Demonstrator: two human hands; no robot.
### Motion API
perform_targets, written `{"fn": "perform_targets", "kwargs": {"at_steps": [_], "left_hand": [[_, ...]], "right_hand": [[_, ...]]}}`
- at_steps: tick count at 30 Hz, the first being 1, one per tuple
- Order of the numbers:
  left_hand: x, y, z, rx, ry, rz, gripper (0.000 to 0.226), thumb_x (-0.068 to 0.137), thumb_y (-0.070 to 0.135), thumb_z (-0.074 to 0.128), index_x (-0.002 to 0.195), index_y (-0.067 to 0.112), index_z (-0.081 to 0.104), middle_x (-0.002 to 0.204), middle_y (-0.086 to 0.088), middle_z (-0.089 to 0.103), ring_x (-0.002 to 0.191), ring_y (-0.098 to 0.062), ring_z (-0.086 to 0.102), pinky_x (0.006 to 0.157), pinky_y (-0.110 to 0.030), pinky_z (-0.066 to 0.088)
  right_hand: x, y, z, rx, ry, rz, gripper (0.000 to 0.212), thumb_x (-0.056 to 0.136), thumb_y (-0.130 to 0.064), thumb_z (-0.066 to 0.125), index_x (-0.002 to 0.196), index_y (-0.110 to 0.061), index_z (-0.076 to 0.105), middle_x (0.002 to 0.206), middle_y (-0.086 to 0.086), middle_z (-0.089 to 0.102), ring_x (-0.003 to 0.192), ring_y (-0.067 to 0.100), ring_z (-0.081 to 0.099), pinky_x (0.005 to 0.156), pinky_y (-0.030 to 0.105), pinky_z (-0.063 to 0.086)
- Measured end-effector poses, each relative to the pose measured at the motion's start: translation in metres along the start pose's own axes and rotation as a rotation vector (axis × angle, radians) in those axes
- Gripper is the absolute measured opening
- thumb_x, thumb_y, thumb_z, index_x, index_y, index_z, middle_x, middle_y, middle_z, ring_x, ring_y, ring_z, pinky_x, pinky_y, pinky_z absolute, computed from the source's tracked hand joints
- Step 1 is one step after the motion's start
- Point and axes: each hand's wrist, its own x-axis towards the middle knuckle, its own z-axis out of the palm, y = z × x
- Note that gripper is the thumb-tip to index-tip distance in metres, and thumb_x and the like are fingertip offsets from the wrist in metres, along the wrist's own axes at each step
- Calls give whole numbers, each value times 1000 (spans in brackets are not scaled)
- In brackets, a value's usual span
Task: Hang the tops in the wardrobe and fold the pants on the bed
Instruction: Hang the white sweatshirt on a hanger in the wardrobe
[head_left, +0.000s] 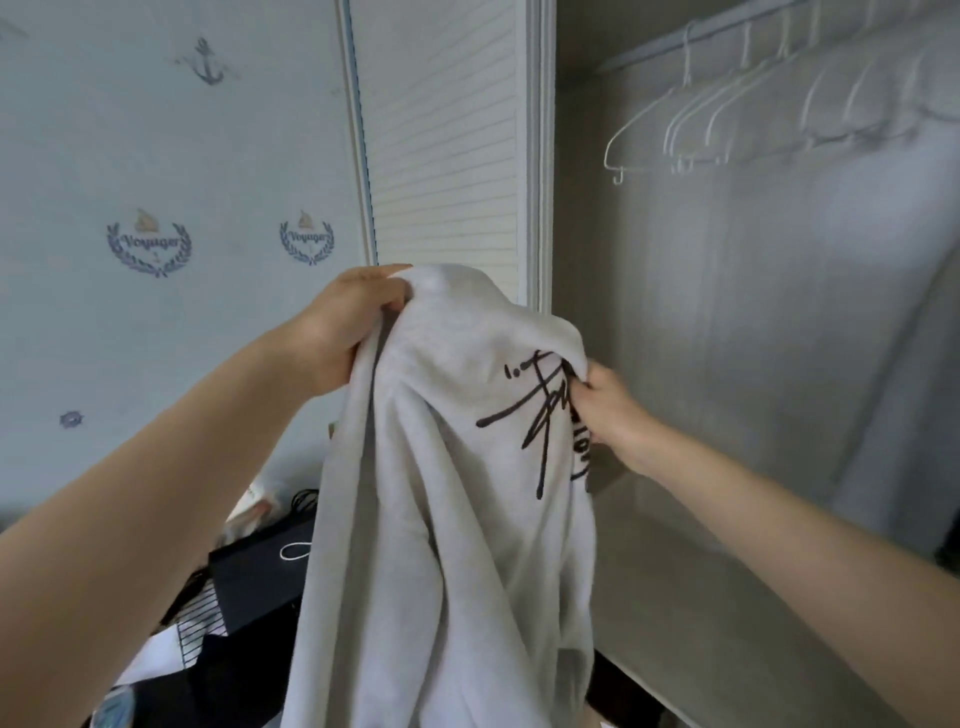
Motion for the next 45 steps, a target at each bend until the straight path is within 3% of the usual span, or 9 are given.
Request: {"fn": "perform_targets", "kwargs": {"at_steps": [6, 13, 21, 27, 30, 33, 37, 41, 45], "left_hand": [[12, 3, 5, 37, 129, -81, 19, 84, 5, 43, 71, 12, 56, 66, -8, 57, 57, -22, 54, 56, -28, 41], [17, -16, 35, -122, -346, -378, 78, 61, 65, 76, 121, 14, 69, 109, -11, 73, 98, -26, 71, 87, -37, 54], [37, -35, 102, -98, -452, -390, 47, 81, 20, 72, 122, 0, 64, 122, -16, 67, 111, -29, 66, 89, -36, 56], [42, -40, 145, -125, -301, -206, 27, 83, 11, 73, 107, -1, 70, 105, -17, 73, 87, -23, 72, 76, -30, 59], [36, -43, 179, -71, -290, -141, 14, 87, 9, 69, 99, 1, 72, 93, -13, 74, 75, -20, 70, 63, -24, 56], [25, -43, 210, -12, -367, -79, 12, 90, 10, 66, 97, 2, 71, 79, -6, 70, 66, -14, 64, 52, -19, 51], [19, -32, 221, -81, -528, -150, 30, 94, 13, 45, 108, -6, 63, 98, -19, 69, 78, -34, 67, 83, -49, 56], [15, -27, 212, -92, -685, -157, 41, 94, 8, 28, 116, -2, 61, 106, -21, 71, 94, -40, 69, 84, -48, 56], [28, -33, 193, 128, -418, 19, 26, 96, 6, 41, 107, 6, 65, 91, -13, 76, 85, -29, 74, 83, -44, 59]], "right_hand": [[-3, -66, -74, 151, 234, -203, 13, 89, -26, 62, 77, -21, 65, 80, 2, 67, 75, 14, 60, 70, 31, 47], [-29, -91, -102, -63, 323, -363, 12, 88, -15, 65, 81, -18, 56, 77, -3, 60, 72, 10, 56, 69, 24, 45], [-57, -49, -126, -235, 282, -271, 8, 93, -14, 58, 91, -11, 50, 79, 3, 55, 69, 12, 48, 63, 26, 39], [-69, -25, -163, -539, -79, 151, 7, 93, -9, 58, 88, -15, 58, 86, 2, 62, 74, 13, 60, 64, 26, 53], [-74, -33, -165, -309, 97, 230, 16, 96, -10, 52, 84, -12, 62, 80, 3, 61, 56, 11, 63, 54, 22, 54], [-82, -50, -156, -37, 9, 312, 29, 99, -27, 50, 99, -1, 63, 92, 18, 69, 75, 27, 72, 71, 34, 60], [-86, -52, -146, 1, -46, 299, 43, 94, -44, 55, 103, -4, 65, 99, 14, 72, 90, 26, 72, 82, 39, 57], [-83, -44, -148, -75, 20, 254, 24, 92, -24, 63, 105, -4, 66, 101, 13, 73, 90, 24, 72, 86, 41, 57], [-79, -42, -145, -60, 81, 218, 9, 93, -13, 58, 89, -13, 66, 104, 12, 72, 96, 25, 69, 79, 36, 57]]}}
